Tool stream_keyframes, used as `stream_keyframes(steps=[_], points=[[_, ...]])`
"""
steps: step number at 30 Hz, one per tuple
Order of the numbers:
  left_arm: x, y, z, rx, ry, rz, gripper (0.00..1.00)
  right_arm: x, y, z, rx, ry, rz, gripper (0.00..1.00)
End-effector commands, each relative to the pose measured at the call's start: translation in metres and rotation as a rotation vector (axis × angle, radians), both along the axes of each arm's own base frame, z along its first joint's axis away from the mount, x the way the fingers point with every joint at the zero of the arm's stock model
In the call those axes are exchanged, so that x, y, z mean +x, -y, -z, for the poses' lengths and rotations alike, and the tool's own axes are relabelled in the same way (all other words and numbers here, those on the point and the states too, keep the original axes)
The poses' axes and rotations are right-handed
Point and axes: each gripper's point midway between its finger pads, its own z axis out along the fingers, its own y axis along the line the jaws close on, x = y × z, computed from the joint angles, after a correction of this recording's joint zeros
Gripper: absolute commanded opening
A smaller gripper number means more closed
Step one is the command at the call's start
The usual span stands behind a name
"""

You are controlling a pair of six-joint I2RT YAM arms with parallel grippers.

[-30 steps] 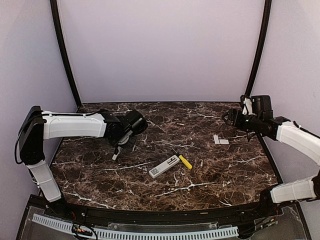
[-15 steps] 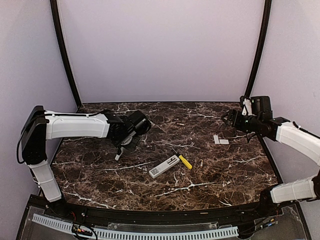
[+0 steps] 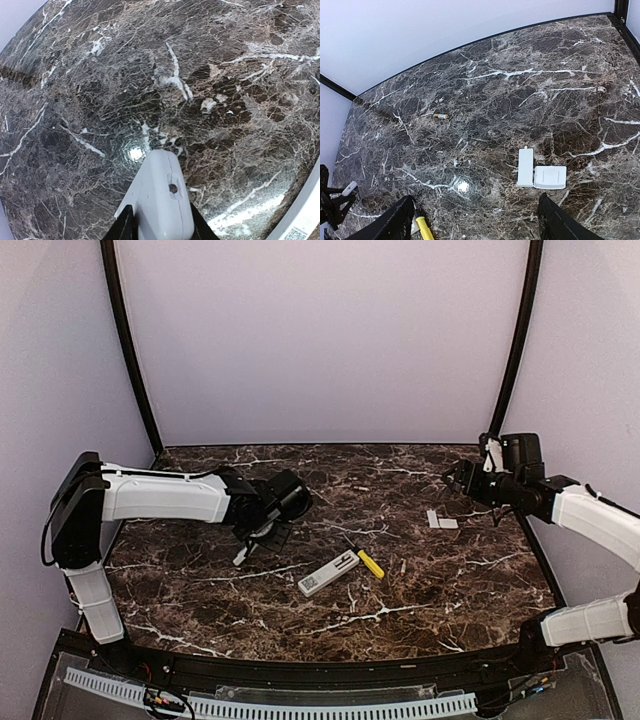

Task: Unload the batteries from the remote control
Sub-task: Place the remote control without the battery cover at the center of the board.

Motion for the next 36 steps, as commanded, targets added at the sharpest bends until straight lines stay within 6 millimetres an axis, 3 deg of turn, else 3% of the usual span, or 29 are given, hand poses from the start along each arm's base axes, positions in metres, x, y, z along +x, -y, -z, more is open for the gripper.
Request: stream_keyframes(steps=[1, 8, 27, 31, 36], points=[[-0.013, 0.024, 0.012, -0.120, -0.085, 0.015, 0.34, -0.002, -0.003, -0.004, 0.017, 0.026, -0.009, 0.82], [-0.023, 0.043, 0.021, -0.233, -0.153, 0.030, 0.41, -0.003, -0.003, -0.005, 0.020, 0.029, -0.010, 0.82], [-0.042, 0.062, 0.033, -0.304, -0.218, 0.044, 0.48, -0.005, -0.003, -0.005, 0.021, 0.031, -0.007, 0.82], [-0.042, 0.066, 0.024, -0.329, -0.203, 0.059, 0.48, -0.006, -0.003, -0.006, 0.022, 0.035, -0.009, 0.82], [-0.040, 0.068, 0.002, -0.380, -0.148, 0.101, 0.58, -0.010, -0.007, -0.010, 0.029, 0.048, -0.042, 0.82]])
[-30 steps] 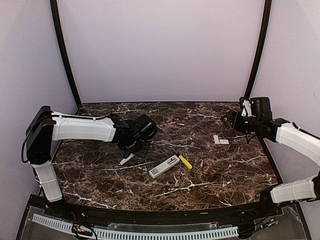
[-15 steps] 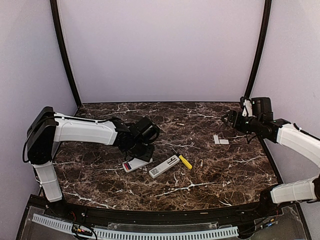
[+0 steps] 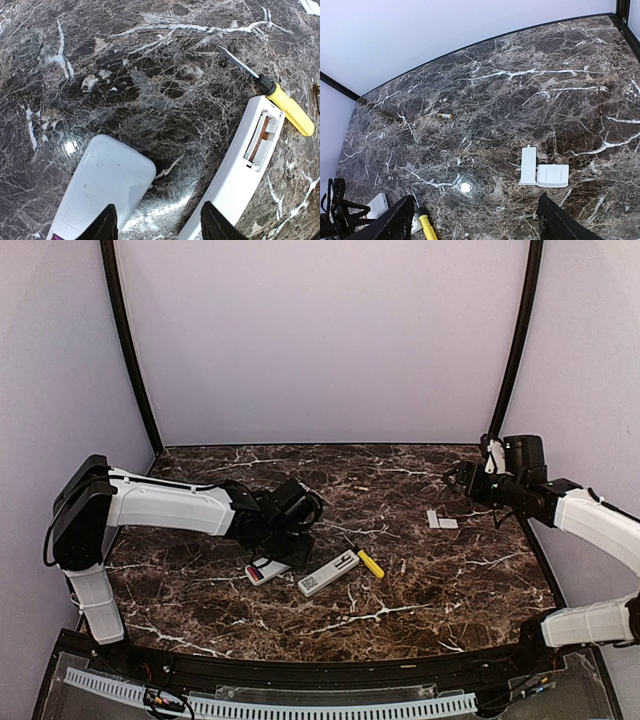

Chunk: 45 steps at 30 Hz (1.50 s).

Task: Unload the batteries from the remote control
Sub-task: Place the remote control without the battery cover at the center of the board.

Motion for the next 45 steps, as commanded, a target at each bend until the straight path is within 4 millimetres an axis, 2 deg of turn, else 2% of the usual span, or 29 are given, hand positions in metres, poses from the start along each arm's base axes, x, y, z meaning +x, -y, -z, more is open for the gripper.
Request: stream_keyframes(steps=[1, 3, 6, 11, 12, 14, 22, 30, 45], points=[[-0.004, -0.002, -0.032, -0.068, 0.065, 0.030, 0.59, -0.007, -0.007, -0.010, 0.017, 0.043, -0.049, 0.82], [-0.003, -0.006, -0.042, -0.084, 0.091, 0.040, 0.64, -0.011, -0.011, -0.012, 0.021, 0.054, -0.081, 0.82], [-0.001, -0.019, -0.047, -0.103, 0.087, 0.020, 0.69, -0.019, -0.017, -0.010, 0.024, 0.044, -0.129, 0.82], [0.009, -0.054, -0.028, -0.186, -0.014, -0.071, 0.70, -0.037, -0.036, 0.005, 0.033, -0.004, -0.205, 0.80], [0.006, -0.053, -0.026, -0.221, -0.049, -0.066, 0.70, -0.041, -0.041, 0.009, 0.029, -0.012, -0.227, 0.79], [0.010, -0.065, -0.025, -0.263, -0.066, -0.095, 0.70, -0.051, -0.052, 0.016, 0.016, -0.034, -0.268, 0.78], [0.016, -0.097, -0.006, -0.270, -0.105, -0.178, 0.70, -0.079, -0.095, 0.043, -0.020, -0.118, -0.403, 0.75], [0.017, -0.095, 0.008, -0.286, -0.139, -0.170, 0.70, -0.092, -0.130, 0.085, -0.053, -0.233, -0.502, 0.70], [0.002, -0.097, 0.029, -0.256, -0.190, -0.113, 0.68, -0.094, -0.170, 0.129, -0.148, -0.308, -0.573, 0.63]])
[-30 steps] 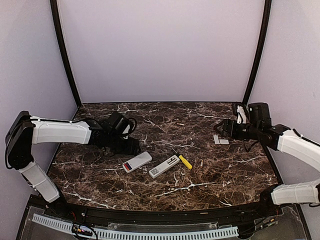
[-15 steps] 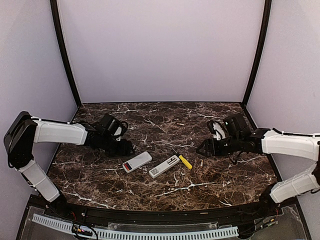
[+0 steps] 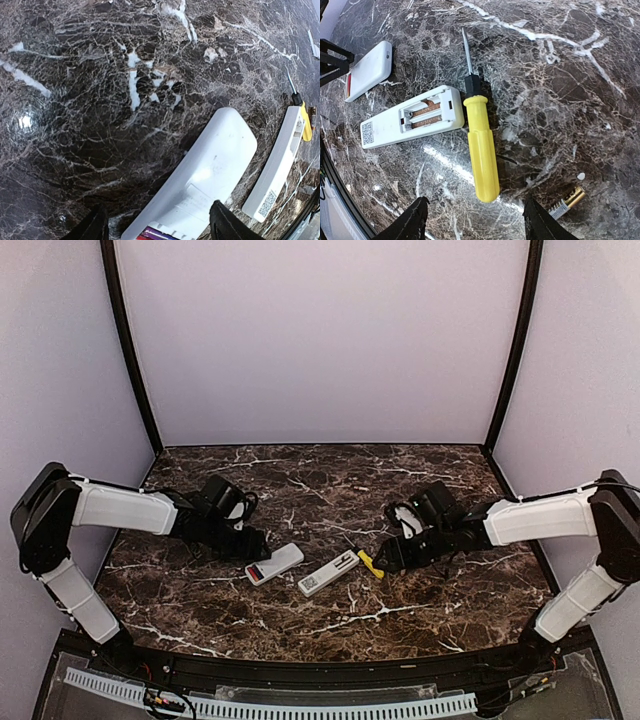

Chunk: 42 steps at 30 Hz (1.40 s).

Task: Unload the batteries from the remote control
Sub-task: Place the remote control without the battery cover at the center of the board, then pick up the screwdriver from the center of the board.

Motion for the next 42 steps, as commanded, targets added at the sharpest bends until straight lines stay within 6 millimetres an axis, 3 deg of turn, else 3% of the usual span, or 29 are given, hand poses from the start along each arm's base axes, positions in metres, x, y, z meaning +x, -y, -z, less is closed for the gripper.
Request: stream_keyframes(steps=[1, 17, 27, 34, 42], points=[[-0.009, -0.001, 0.008, 0.005, -0.019, 0.045, 0.68, 0.009, -0.018, -0.001, -0.001, 0.038, -0.017, 0.62], [-0.025, 0.004, 0.019, -0.041, -0.075, 0.082, 0.67, 0.010, -0.034, 0.023, -0.063, 0.013, -0.036, 0.52], [-0.044, 0.023, 0.010, -0.133, -0.105, 0.134, 0.67, 0.011, -0.034, 0.027, -0.085, 0.017, -0.021, 0.46], [-0.064, 0.049, 0.009, -0.149, -0.125, 0.205, 0.67, 0.014, -0.030, 0.031, -0.122, 0.020, 0.012, 0.39], [-0.068, 0.069, 0.004, -0.179, -0.125, 0.225, 0.67, 0.017, -0.025, 0.036, -0.156, 0.021, 0.052, 0.30]])
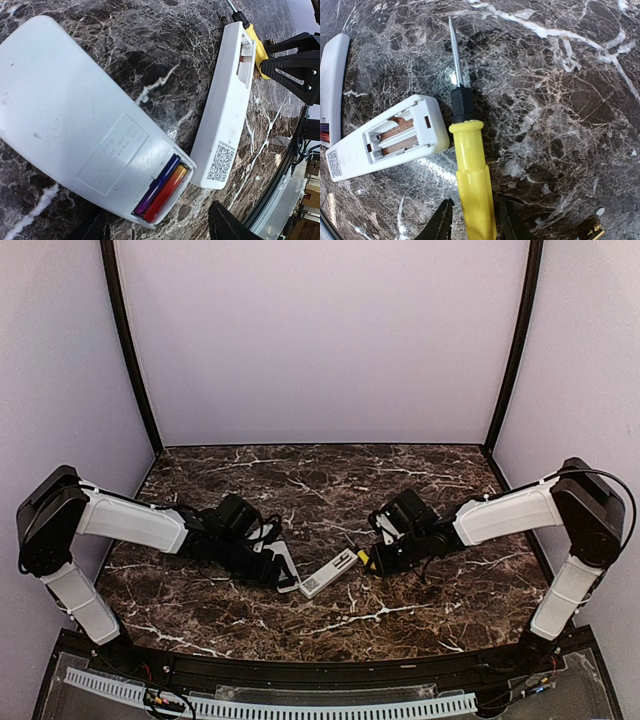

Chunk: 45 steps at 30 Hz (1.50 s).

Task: Unload the batteries from the remote control
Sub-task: Pick up the screwdriver from the center of the board, then pass from the right arm to the left

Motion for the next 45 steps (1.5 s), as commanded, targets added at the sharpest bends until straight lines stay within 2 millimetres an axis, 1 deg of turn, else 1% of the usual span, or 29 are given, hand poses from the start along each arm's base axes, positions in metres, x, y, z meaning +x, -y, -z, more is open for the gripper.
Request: stream_keyframes(steps=[1, 6, 8, 14, 17, 22, 24, 27, 28, 29, 30, 31, 33, 34, 35, 36, 37, 38, 39, 40, 41, 42, 43, 44, 45], points=[[-0.004, 0.011, -0.002, -0.032, -0.030, 0.003, 0.67, 0.005, -0.001, 0.003, -0.030, 0.015, 0.030, 0.29], [-0.009, 0.021, -0.001, -0.062, -0.055, 0.008, 0.67, 0.007, 0.001, 0.004, -0.032, 0.014, 0.052, 0.26], [-0.006, 0.026, -0.003, -0.078, -0.041, 0.008, 0.67, 0.007, 0.002, 0.007, -0.037, 0.010, 0.061, 0.24], [0.002, 0.027, -0.003, -0.073, -0.008, -0.019, 0.67, 0.008, 0.002, 0.010, -0.043, 0.006, 0.080, 0.20], [0.008, 0.029, -0.006, -0.074, 0.016, -0.033, 0.67, 0.009, 0.003, 0.011, -0.046, 0.007, 0.091, 0.16], [0.021, 0.032, -0.017, -0.088, 0.072, -0.060, 0.67, 0.012, 0.003, 0.004, -0.027, 0.023, 0.119, 0.09], [0.026, 0.032, -0.024, -0.091, 0.099, -0.070, 0.67, 0.015, 0.005, -0.003, -0.015, 0.046, 0.135, 0.06], [0.034, 0.025, -0.035, -0.074, 0.160, -0.101, 0.67, 0.016, 0.004, -0.017, 0.019, 0.071, 0.140, 0.02], [0.036, 0.023, -0.044, -0.080, 0.192, -0.100, 0.67, 0.017, 0.003, -0.022, 0.031, 0.080, 0.138, 0.00], [0.039, 0.017, -0.048, -0.061, 0.225, -0.110, 0.68, 0.017, 0.002, -0.030, 0.049, 0.094, 0.134, 0.00], [0.041, 0.014, -0.060, -0.070, 0.260, -0.116, 0.68, 0.017, 0.002, -0.036, 0.061, 0.104, 0.133, 0.00], [0.042, 0.007, -0.062, -0.048, 0.288, -0.120, 0.68, 0.017, 0.002, -0.042, 0.073, 0.114, 0.130, 0.00], [0.047, -0.003, -0.095, -0.084, 0.375, -0.134, 0.69, 0.017, 0.000, -0.059, 0.104, 0.141, 0.116, 0.00], [0.050, -0.010, -0.101, -0.083, 0.388, -0.146, 0.69, 0.018, 0.000, -0.067, 0.120, 0.153, 0.109, 0.00], [0.047, -0.015, -0.116, -0.109, 0.411, -0.135, 0.70, 0.018, 0.000, -0.076, 0.133, 0.171, 0.103, 0.00], [0.053, -0.025, -0.123, -0.120, 0.417, -0.155, 0.70, 0.017, -0.002, -0.086, 0.153, 0.185, 0.087, 0.00], [0.049, -0.025, -0.142, -0.179, 0.431, -0.124, 0.71, 0.014, -0.006, -0.097, 0.185, 0.194, 0.056, 0.00], [0.056, -0.035, -0.150, -0.197, 0.439, -0.141, 0.71, 0.010, -0.013, -0.109, 0.226, 0.205, 0.007, 0.00], [0.051, -0.034, -0.170, -0.255, 0.460, -0.093, 0.71, 0.004, -0.021, -0.123, 0.277, 0.214, -0.057, 0.00], [0.053, -0.040, -0.176, -0.264, 0.465, -0.085, 0.71, -0.004, -0.030, -0.137, 0.332, 0.214, -0.125, 0.00], [0.049, -0.037, -0.197, -0.300, 0.505, -0.026, 0.72, -0.013, -0.039, -0.149, 0.384, 0.211, -0.190, 0.00], [0.045, -0.039, -0.200, -0.296, 0.500, -0.004, 0.72, -0.021, -0.046, -0.162, 0.433, 0.202, -0.249, 0.00], [0.041, -0.035, -0.217, -0.325, 0.534, 0.049, 0.71, -0.028, -0.051, -0.172, 0.468, 0.191, -0.291, 0.00], [0.037, -0.034, -0.222, -0.331, 0.532, 0.071, 0.71, -0.033, -0.055, -0.182, 0.498, 0.185, -0.321, 0.00], [0.032, -0.032, -0.233, -0.359, 0.551, 0.112, 0.72, -0.037, -0.057, -0.189, 0.519, 0.178, -0.347, 0.00]])
